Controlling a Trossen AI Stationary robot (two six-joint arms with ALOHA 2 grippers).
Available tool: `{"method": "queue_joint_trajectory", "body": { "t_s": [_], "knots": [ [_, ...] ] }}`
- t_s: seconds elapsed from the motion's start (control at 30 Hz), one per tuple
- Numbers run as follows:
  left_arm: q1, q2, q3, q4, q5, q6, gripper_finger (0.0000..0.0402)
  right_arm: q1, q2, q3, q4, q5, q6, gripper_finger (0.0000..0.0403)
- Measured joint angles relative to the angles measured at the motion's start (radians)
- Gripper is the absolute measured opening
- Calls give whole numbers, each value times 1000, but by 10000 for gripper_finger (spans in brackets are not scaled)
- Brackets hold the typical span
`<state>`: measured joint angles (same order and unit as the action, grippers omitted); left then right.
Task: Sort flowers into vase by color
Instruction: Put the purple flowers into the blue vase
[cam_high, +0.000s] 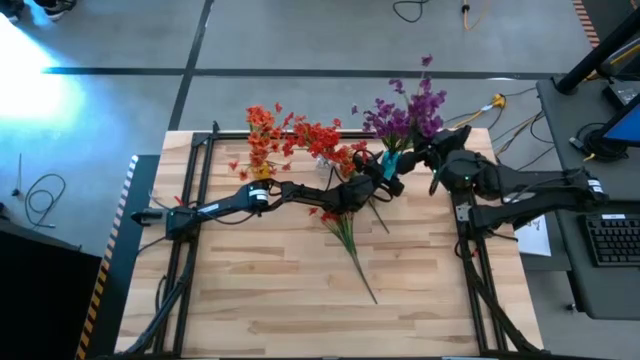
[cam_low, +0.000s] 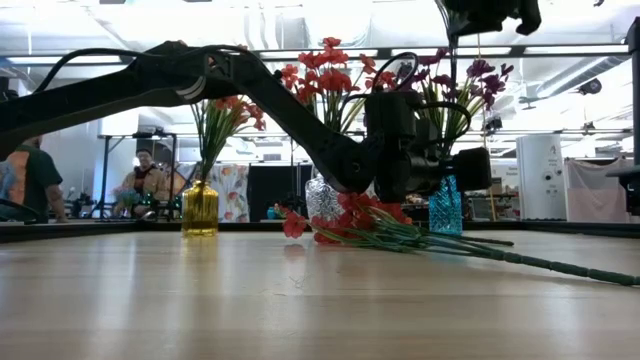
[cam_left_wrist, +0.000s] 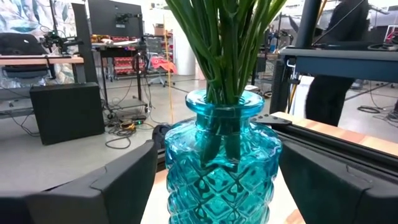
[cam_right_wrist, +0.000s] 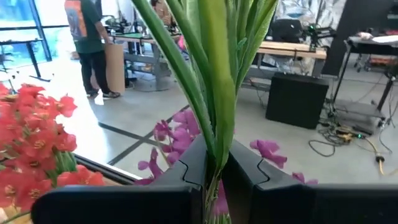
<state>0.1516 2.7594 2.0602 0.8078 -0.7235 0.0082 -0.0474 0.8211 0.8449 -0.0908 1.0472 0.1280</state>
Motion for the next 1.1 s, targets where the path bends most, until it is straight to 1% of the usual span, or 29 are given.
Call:
{"method": "queue_joint_trajectory", "body": {
  "t_s": [0.13,0.5,0.77,1.03,1.1],
  "knots": [
    [0,0,0,-8,0,0,301,-21,0,-20,1,0,35,28],
    [0,0,-1,-19,0,0,275,-76,0,-48,28,0,37,28],
    [0,0,-2,-19,0,0,271,-81,11,-55,34,-1,37,28],
    [0,0,-2,-24,1,-28,271,-107,65,-57,138,0,-31,28],
    [0,0,-2,-24,1,-28,271,-118,71,-57,138,0,-35,28]
  ]
}}
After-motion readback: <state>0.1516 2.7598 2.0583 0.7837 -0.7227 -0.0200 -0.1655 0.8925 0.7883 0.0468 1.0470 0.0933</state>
